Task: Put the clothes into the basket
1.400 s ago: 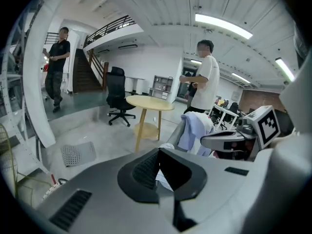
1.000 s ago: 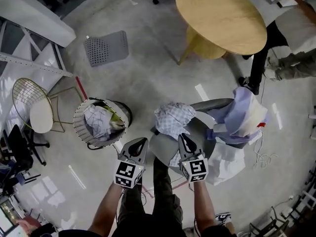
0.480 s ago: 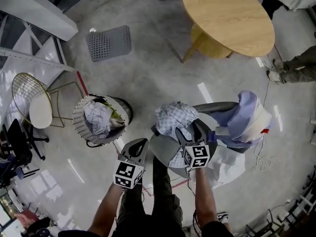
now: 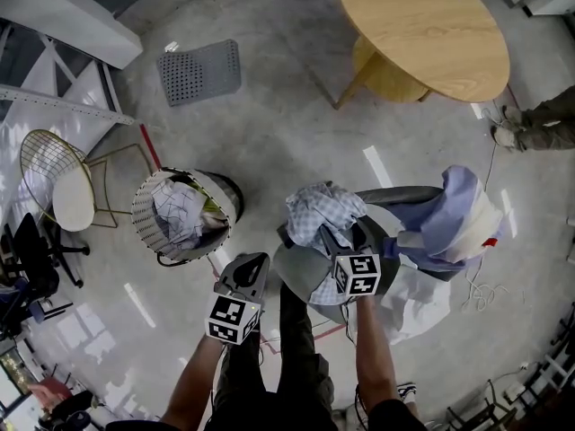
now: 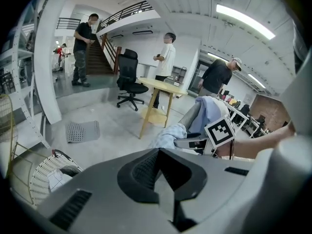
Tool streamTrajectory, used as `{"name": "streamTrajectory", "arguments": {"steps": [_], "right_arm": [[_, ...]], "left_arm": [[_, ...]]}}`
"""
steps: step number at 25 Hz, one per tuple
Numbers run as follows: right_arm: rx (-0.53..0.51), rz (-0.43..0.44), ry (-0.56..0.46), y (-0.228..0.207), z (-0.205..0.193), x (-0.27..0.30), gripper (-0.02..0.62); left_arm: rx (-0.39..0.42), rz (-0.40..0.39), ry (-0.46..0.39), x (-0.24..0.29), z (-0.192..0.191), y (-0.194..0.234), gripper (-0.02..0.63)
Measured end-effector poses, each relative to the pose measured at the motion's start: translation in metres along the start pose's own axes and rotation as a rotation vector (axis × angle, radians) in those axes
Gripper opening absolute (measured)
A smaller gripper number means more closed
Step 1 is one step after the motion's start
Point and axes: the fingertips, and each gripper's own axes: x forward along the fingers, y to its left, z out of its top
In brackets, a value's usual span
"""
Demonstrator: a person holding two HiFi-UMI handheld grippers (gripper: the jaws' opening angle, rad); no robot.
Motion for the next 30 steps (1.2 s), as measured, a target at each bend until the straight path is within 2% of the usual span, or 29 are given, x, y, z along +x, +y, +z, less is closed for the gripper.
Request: {"name": "streamTrajectory", "arguments": {"steps": [3, 7, 10, 20, 25, 30], "right_arm": [[-0.006, 0.028, 0.024, 0.003, 0.000, 0.003, 0.299], [-0.062, 0.027, 0.039, 0.011, 0.000, 0.007, 0.142], [-0.067, 0.018, 0.032, 0.015, 0.000, 0.004, 0.077], [-0.100, 0.013, -0.066, 0.032, 0.040, -0.031, 0.064], [-0.087, -0.001, -0.177, 0.051, 0.085, -0.070, 0.064], [-0.118, -0.013, -0.278, 0.075, 0.138, -0.115, 0.064]], "left_arm": [[-0.012, 0.003, 0.004, -0.001, -0.004, 0.003, 0.006], [-0.014, 0.005, 0.006, -0.003, -0.008, 0.005, 0.006], [-0.016, 0.007, -0.003, -0.007, -0.006, 0.007, 0.006], [0.003, 0.035, -0.077, -0.038, 0.023, 0.015, 0.006], [0.025, 0.048, -0.127, -0.066, 0.045, 0.018, 0.006], [0.044, 0.056, -0.196, -0.101, 0.073, 0.020, 0.006]]}}
